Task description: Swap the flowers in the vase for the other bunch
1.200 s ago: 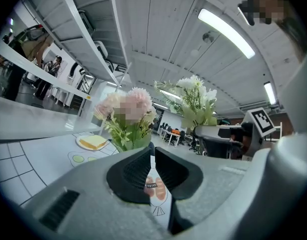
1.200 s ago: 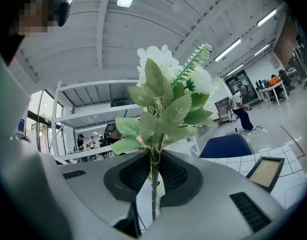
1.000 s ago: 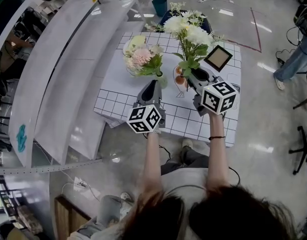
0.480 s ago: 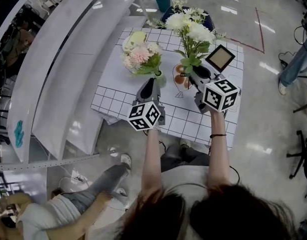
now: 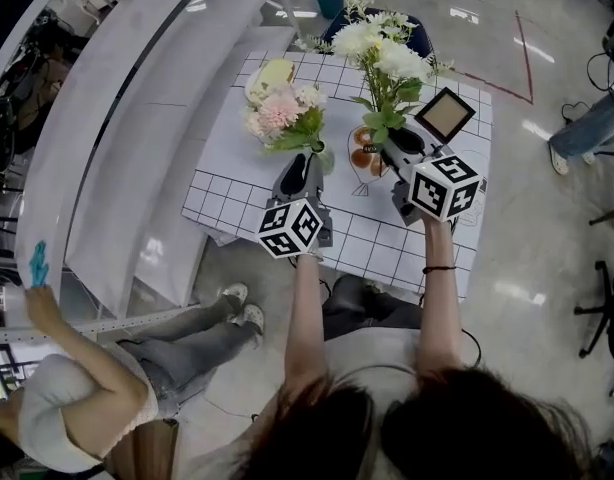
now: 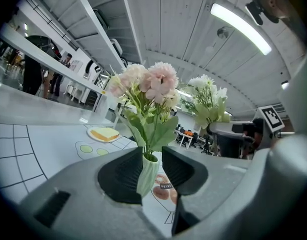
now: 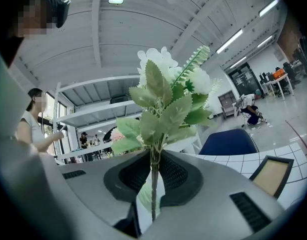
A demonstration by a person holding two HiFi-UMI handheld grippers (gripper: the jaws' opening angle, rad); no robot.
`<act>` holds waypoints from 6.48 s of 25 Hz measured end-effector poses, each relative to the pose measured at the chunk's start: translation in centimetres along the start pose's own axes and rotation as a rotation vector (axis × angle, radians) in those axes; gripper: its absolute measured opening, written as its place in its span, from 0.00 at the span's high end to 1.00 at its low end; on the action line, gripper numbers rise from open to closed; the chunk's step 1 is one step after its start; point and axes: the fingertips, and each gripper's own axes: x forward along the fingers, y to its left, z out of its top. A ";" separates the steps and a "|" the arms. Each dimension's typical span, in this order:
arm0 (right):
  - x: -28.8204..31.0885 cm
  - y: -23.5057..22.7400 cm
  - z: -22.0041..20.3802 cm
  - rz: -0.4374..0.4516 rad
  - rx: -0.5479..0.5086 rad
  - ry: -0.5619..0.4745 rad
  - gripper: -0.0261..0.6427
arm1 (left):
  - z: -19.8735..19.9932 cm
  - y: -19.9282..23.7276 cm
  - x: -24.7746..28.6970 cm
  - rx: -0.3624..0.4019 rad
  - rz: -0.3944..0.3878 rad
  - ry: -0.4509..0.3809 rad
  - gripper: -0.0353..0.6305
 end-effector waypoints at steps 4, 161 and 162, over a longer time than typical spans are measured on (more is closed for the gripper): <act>0.2 -0.7 0.2 -0.009 0.001 -0.002 0.89 | -0.5 0.2 0.7 -0.003 -0.001 0.011 0.73; 1.7 -1.4 1.1 -0.064 0.068 -0.063 0.89 | 13.7 -0.7 0.8 0.115 -0.106 -0.142 0.82; 1.8 -1.4 1.0 -0.061 0.068 -0.061 0.89 | 13.8 -0.6 0.7 0.114 -0.101 -0.145 0.82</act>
